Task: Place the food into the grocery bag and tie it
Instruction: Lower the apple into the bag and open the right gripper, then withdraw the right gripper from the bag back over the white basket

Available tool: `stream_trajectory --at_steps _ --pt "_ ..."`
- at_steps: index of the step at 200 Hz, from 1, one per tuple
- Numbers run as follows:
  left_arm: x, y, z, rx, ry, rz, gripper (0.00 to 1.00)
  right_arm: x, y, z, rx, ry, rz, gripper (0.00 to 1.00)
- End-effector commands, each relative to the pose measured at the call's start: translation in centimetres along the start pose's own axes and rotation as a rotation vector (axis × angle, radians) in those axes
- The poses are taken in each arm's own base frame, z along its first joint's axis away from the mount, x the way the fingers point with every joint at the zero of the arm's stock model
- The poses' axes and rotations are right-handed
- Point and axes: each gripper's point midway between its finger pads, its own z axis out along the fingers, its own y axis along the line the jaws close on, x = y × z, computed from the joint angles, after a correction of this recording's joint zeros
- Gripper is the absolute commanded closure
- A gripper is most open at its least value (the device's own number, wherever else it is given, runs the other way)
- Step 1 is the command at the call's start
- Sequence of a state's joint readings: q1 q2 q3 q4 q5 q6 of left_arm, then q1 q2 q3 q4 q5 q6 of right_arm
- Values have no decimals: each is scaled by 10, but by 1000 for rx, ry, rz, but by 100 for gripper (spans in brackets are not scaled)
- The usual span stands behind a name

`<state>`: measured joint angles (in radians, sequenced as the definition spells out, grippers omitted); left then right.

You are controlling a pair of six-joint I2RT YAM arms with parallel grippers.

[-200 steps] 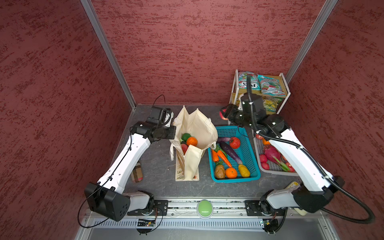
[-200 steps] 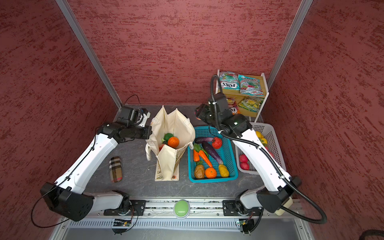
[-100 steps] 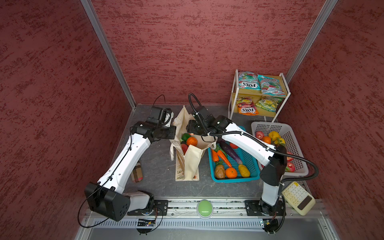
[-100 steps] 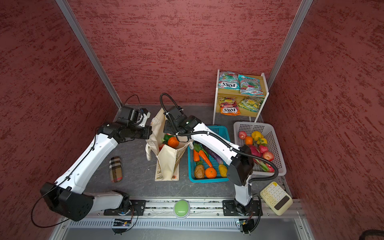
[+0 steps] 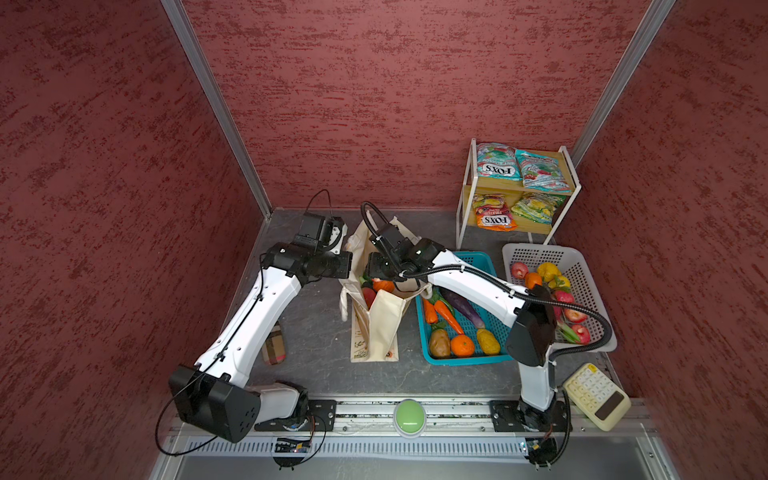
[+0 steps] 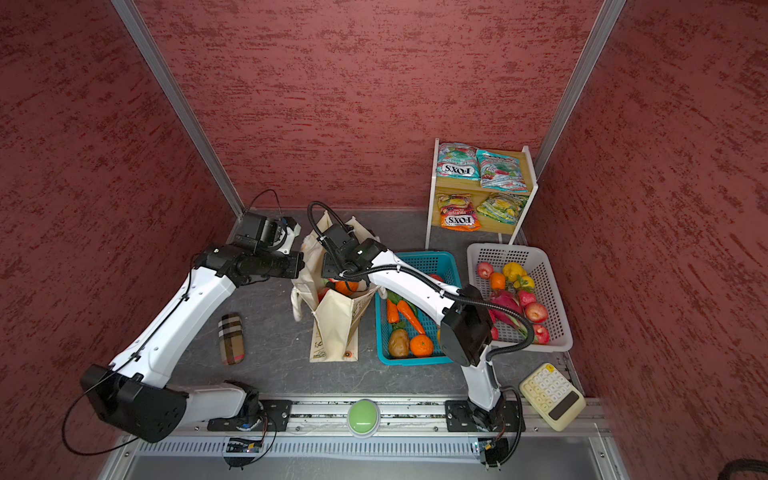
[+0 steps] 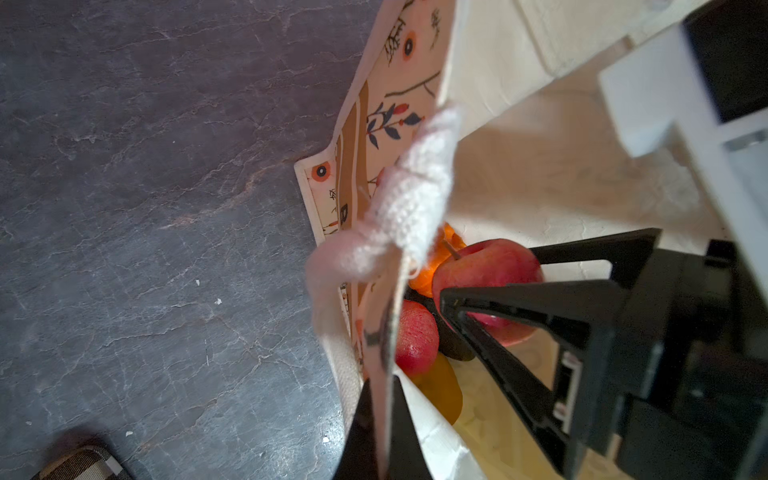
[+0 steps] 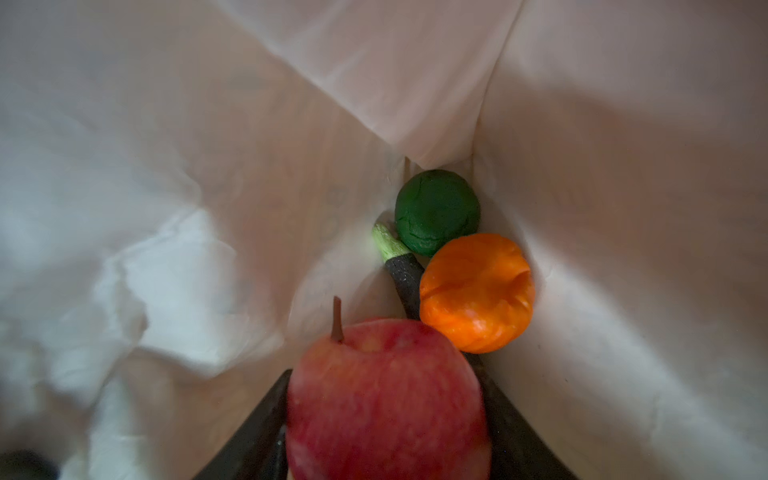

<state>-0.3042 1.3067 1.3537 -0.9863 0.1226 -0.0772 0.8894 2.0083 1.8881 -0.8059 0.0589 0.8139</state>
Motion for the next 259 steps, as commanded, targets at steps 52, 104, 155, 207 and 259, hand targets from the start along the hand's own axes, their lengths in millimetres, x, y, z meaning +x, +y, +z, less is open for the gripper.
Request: stream_trajectory --at_steps 52,104,155,207,259 --pt "10 -6 1 23 28 13 100 20 -8 24 62 50 -65 52" --pt "9 -7 1 27 28 14 100 19 -11 20 77 48 -70 34" --pt "8 -7 -4 29 12 14 100 0 0 -9 72 -24 -94 2" --pt "9 -7 -5 26 6 15 100 -40 17 -78 42 -188 -107 1" --pt "8 -4 -3 12 16 10 100 -86 0 -190 96 -466 -106 1"
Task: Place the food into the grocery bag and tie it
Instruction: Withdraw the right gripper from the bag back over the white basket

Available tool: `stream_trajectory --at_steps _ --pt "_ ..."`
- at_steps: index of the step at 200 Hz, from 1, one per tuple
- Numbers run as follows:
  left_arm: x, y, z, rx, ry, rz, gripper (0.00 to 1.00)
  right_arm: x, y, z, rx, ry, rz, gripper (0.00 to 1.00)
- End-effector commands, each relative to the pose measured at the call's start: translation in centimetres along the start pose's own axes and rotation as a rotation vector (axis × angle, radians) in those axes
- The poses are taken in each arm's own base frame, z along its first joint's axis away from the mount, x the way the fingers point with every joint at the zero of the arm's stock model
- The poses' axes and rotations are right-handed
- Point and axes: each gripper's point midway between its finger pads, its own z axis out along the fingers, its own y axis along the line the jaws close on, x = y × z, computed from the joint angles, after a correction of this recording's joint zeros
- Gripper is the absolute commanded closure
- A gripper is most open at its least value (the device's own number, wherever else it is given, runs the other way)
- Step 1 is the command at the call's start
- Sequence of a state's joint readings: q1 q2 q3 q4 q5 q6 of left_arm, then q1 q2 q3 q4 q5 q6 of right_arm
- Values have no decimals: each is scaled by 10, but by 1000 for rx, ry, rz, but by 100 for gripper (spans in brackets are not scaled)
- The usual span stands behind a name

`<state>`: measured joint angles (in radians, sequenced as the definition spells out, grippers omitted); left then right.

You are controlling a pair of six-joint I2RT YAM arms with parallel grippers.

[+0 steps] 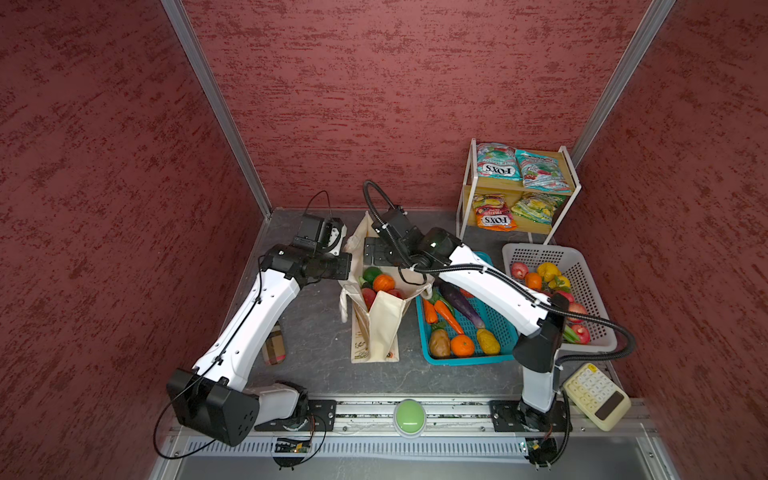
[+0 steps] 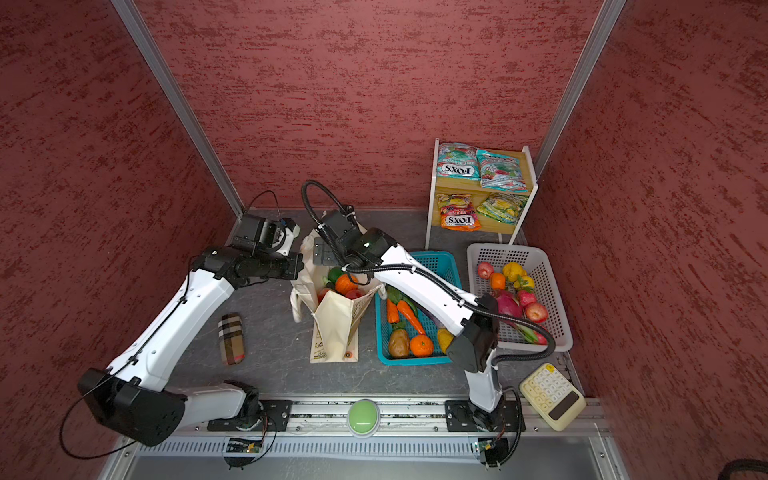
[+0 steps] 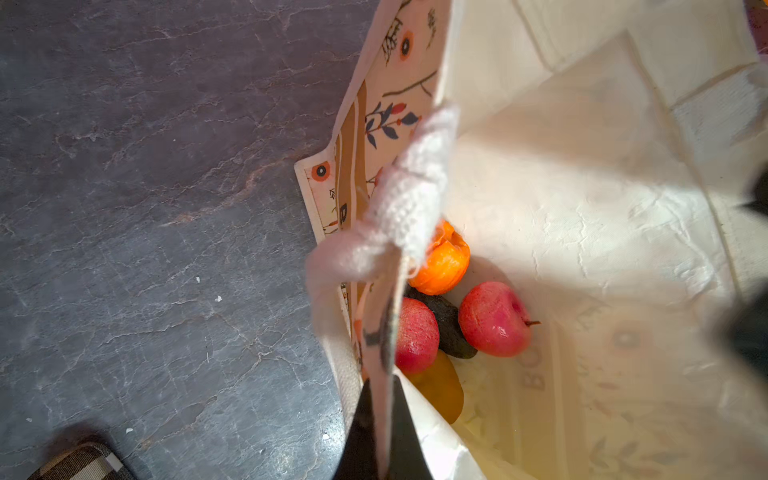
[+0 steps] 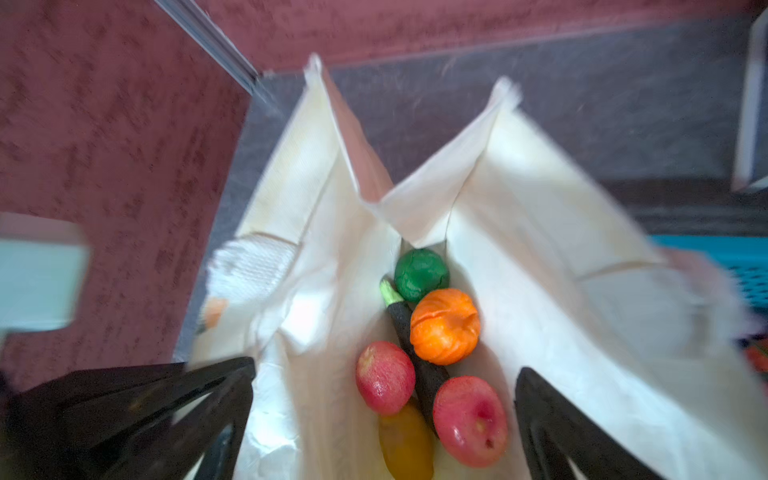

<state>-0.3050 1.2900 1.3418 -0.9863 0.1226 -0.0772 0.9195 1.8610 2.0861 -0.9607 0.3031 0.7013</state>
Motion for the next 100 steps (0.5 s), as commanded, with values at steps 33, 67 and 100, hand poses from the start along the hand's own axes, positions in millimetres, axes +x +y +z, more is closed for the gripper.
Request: stream_trajectory --at_steps 33,67,100 --pt "0 -3 -4 -2 12 9 100 -60 -80 -100 239 -277 -12 1" --pt "-1 -1 -5 -11 15 7 100 -50 -176 -119 357 -280 176 1" --pt "2 0 -6 -17 24 10 100 -18 -270 -130 453 -267 418 2"
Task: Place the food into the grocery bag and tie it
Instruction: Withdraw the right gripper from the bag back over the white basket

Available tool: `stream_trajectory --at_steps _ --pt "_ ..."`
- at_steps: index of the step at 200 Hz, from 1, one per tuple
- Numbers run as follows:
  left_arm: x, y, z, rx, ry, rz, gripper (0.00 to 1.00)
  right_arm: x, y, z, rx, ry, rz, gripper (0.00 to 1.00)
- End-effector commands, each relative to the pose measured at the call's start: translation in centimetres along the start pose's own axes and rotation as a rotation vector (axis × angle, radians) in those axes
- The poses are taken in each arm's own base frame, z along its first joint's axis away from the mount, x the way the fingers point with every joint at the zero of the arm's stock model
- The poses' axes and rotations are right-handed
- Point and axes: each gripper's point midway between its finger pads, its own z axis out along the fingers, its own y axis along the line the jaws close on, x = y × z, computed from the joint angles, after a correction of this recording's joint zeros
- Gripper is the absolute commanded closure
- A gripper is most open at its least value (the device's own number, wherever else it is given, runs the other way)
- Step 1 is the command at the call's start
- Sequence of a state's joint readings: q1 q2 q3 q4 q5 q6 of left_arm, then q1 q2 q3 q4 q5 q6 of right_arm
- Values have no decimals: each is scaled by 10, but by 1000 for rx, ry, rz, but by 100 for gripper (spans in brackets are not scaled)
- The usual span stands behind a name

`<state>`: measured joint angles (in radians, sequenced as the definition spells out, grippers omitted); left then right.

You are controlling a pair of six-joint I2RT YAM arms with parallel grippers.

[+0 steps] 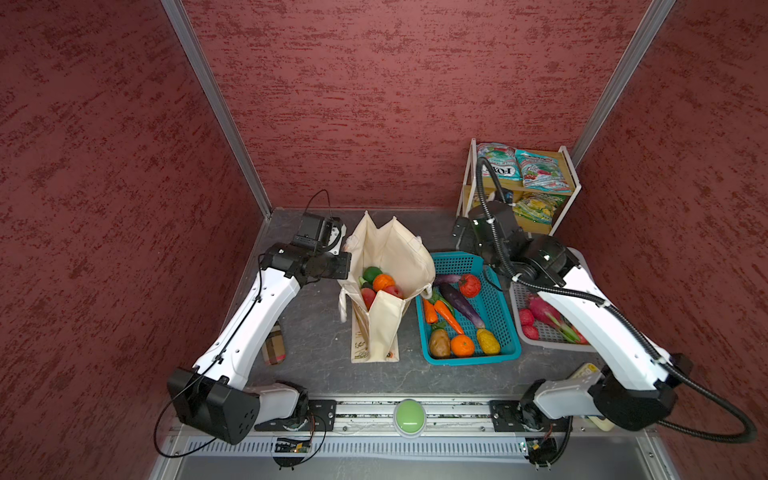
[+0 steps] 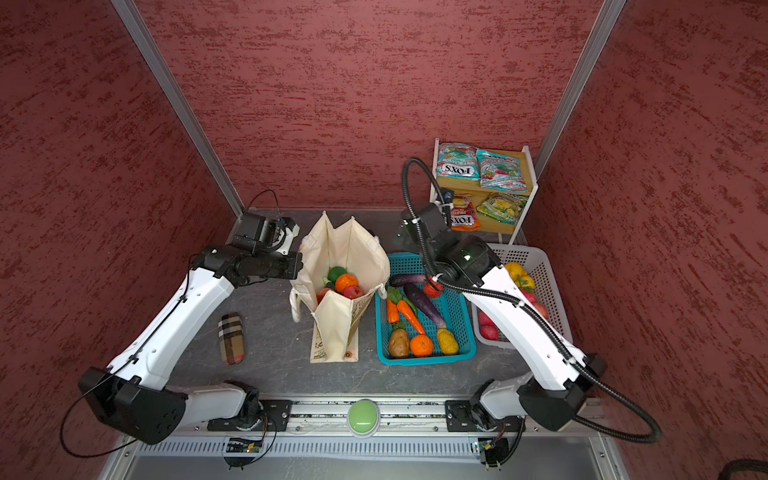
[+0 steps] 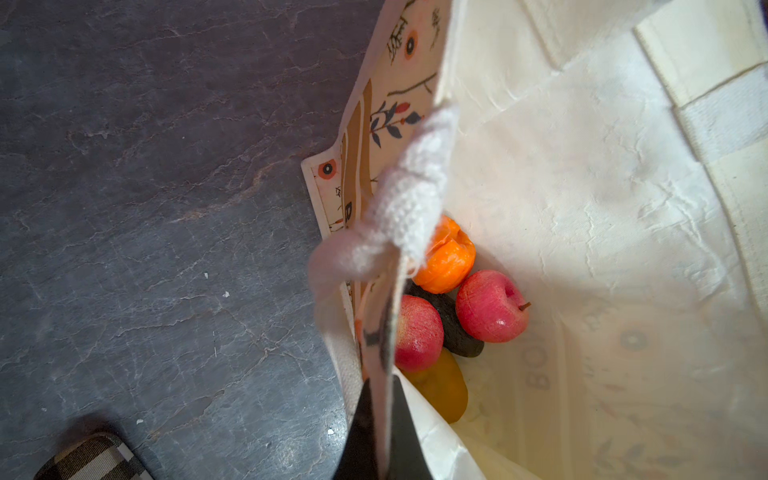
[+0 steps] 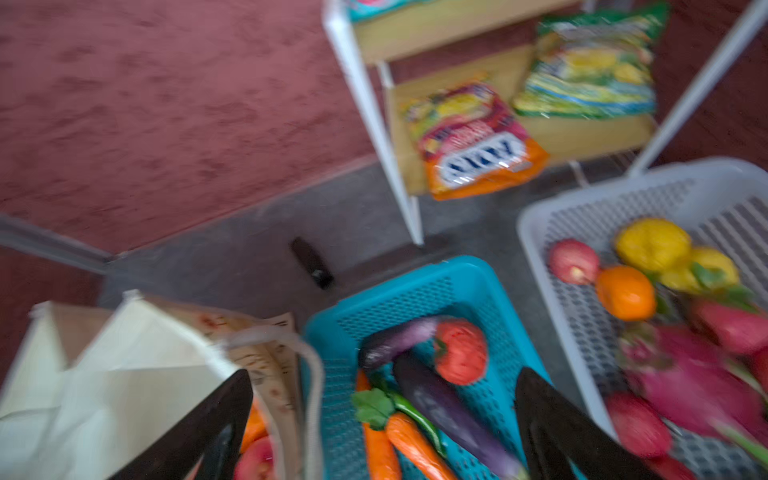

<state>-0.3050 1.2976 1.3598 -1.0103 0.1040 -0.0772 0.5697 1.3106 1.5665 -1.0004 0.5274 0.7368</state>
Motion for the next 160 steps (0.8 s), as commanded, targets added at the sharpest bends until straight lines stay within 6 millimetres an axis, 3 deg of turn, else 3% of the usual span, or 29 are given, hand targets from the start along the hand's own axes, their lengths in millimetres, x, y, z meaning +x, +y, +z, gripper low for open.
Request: stream_trajectory --at_steps 1,38,77,118,160 --pt "2 -3 -4 4 14 11 100 5 -52 4 65 23 166 2" --pt "2 -5 -3 12 16 10 100 14 -127 12 221 76 277 2" --pt "3 -6 -2 16 13 14 100 32 -184 27 365 161 318 1" --pt "5 -8 0 30 14 14 100 52 -218 47 426 225 385 1" --pt "7 -9 -1 37 9 17 100 61 -230 63 438 242 417 1"
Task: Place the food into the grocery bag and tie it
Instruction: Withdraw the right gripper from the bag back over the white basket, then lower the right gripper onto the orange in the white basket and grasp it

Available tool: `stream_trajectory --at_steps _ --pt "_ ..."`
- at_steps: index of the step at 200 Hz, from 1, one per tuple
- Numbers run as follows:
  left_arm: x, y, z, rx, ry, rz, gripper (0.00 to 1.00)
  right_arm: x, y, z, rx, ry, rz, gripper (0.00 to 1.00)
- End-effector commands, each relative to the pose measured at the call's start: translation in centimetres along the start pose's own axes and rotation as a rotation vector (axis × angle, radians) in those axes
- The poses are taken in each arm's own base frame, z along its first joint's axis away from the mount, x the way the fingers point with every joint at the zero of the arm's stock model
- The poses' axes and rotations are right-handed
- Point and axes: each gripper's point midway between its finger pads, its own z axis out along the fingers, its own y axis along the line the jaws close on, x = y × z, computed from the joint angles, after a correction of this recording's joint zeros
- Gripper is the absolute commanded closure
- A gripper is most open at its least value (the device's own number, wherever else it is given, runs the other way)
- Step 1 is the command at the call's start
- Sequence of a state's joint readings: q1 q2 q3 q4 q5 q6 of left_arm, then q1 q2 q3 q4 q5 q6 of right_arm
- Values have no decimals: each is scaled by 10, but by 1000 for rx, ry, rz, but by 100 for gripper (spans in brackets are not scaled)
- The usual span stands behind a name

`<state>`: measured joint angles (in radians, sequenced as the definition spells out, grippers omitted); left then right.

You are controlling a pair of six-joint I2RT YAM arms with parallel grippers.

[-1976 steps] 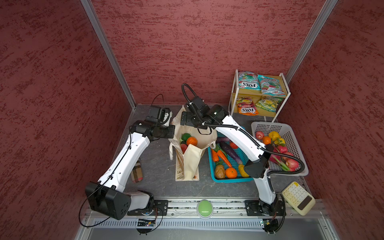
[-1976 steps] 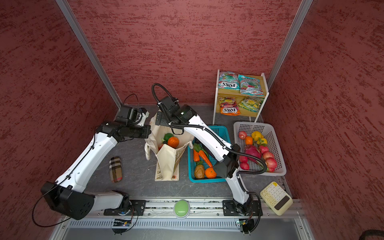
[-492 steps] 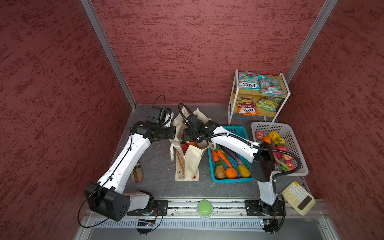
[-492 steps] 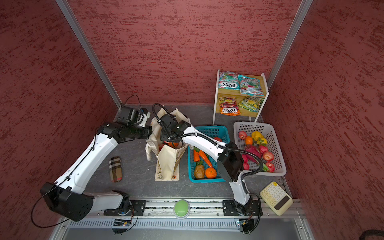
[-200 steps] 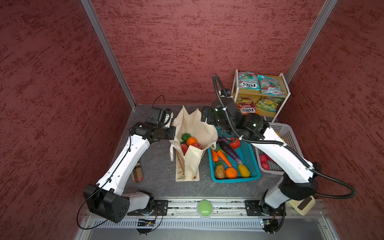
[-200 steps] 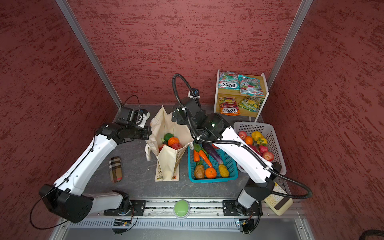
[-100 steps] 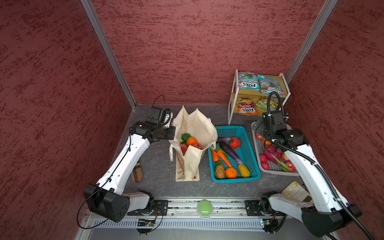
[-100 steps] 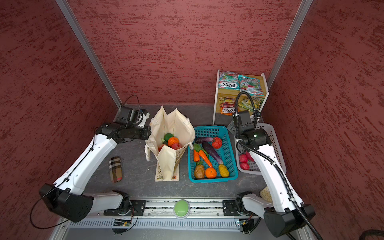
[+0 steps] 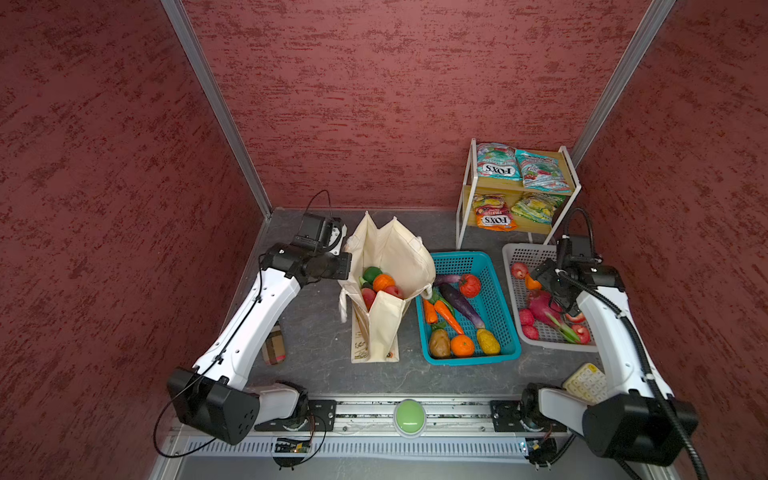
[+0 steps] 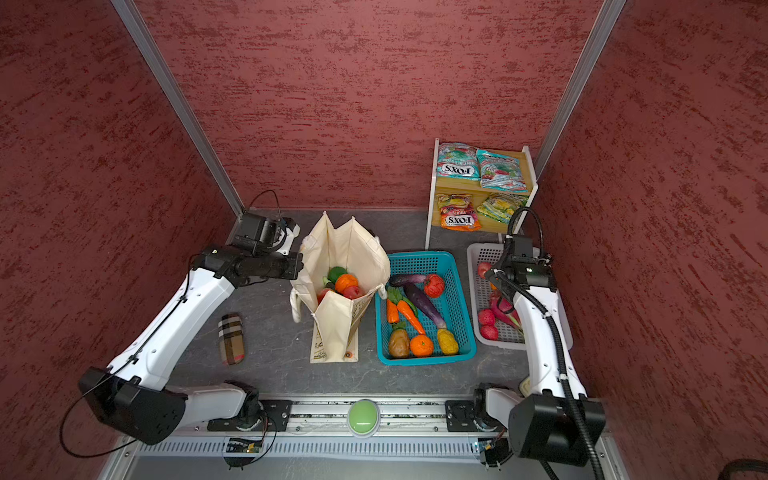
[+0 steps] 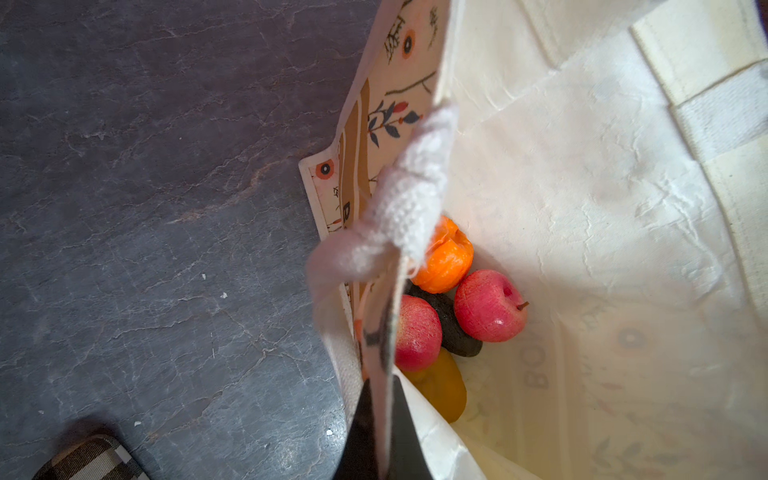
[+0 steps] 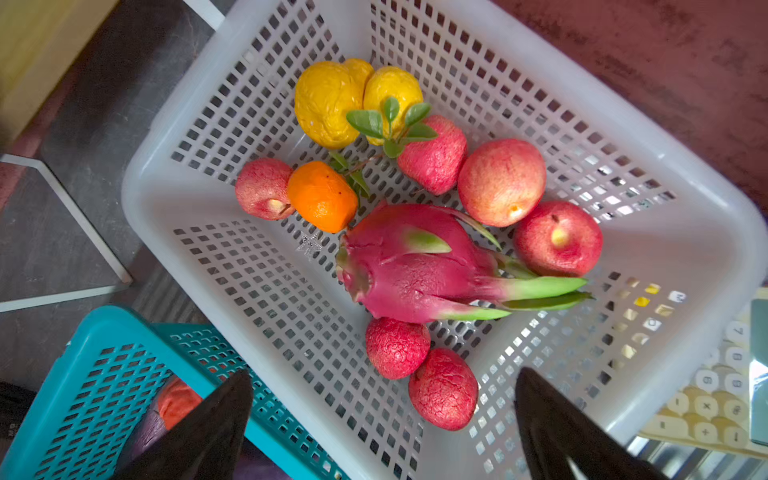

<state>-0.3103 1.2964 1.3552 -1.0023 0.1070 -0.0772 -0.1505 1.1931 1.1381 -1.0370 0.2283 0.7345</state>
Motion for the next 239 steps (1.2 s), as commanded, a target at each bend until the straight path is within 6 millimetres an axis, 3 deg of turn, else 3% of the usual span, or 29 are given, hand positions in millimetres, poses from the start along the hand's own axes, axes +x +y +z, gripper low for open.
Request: stream_trajectory --at_steps 1,45,113,156,239 --pt "7 -7 -2 31 11 13 100 -5 7 5 -37 -7 8 1" --pt "8 -8 -1 38 8 13 100 -17 14 12 -27 -37 -39 4" --pt "7 -9 -1 40 10 13 100 -43 25 48 127 -6 -321 17" --pt "8 -8 2 34 16 14 100 -35 37 76 123 72 -439 27" --pt "9 -6 8 30 30 14 100 -44 48 104 145 71 -564 39"
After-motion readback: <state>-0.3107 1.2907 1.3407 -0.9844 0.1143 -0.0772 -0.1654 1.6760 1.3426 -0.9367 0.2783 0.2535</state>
